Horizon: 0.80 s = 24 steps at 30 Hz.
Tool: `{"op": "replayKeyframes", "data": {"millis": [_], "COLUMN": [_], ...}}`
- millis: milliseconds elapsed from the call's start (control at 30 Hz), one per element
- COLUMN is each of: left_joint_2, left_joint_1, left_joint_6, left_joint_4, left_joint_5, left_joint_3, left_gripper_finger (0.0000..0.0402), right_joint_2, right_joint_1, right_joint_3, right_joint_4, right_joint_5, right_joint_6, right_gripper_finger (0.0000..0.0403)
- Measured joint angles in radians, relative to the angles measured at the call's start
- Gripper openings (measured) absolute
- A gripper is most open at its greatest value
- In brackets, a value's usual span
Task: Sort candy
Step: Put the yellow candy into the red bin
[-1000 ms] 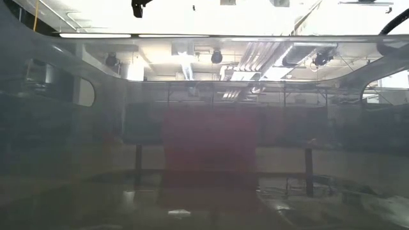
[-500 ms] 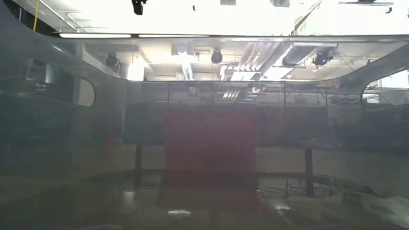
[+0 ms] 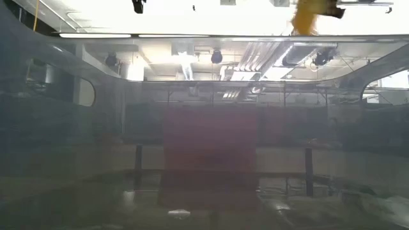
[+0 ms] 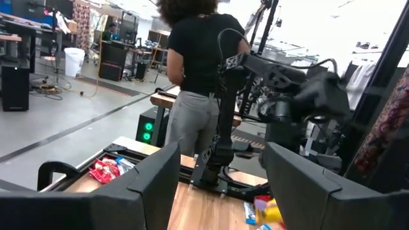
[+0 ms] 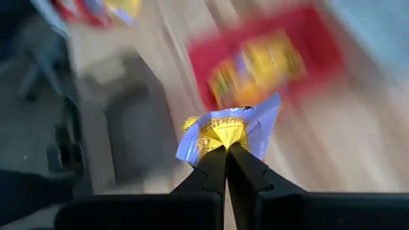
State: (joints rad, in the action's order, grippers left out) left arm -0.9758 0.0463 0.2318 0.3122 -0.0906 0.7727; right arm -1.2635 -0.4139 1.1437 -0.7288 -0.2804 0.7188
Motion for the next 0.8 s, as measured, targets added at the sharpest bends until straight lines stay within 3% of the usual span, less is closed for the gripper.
{"op": "replayKeyframes", "data": {"millis": [167,300,467,800], "left_joint_2": [0.000,0.000,0.000,0.000], "left_joint_1": [-0.001,-0.001,-0.001,-0.001], "left_joint_6": [0.003,0.003,0.003,0.002], "left_joint_4": [0.001,0.001,0.001,0.000], "left_joint_5": [0.001,0.001,0.001,-0.001], "left_joint_3": [0.000,0.000,0.000,0.000], "left_gripper_finger": [0.0215,0.0215,0.0215,0.0215], "right_joint_2": [-0.047,-0.069,-0.079,-0.074], "right_joint_1": [0.153,0.249,0.316,0.336], "right_joint_3": [-0.013,-0.013,-0.037,-0.322], "right_joint_4": [0.312,0.374,0.402,0.931], "right_joint_5": [0.052,0.123,0.196,0.283], "right_joint_6": [-0.296,-0.383,-0.427,-0.309], "right_gripper_finger": [0.0000,0.0000,0.0000,0.0000]}}
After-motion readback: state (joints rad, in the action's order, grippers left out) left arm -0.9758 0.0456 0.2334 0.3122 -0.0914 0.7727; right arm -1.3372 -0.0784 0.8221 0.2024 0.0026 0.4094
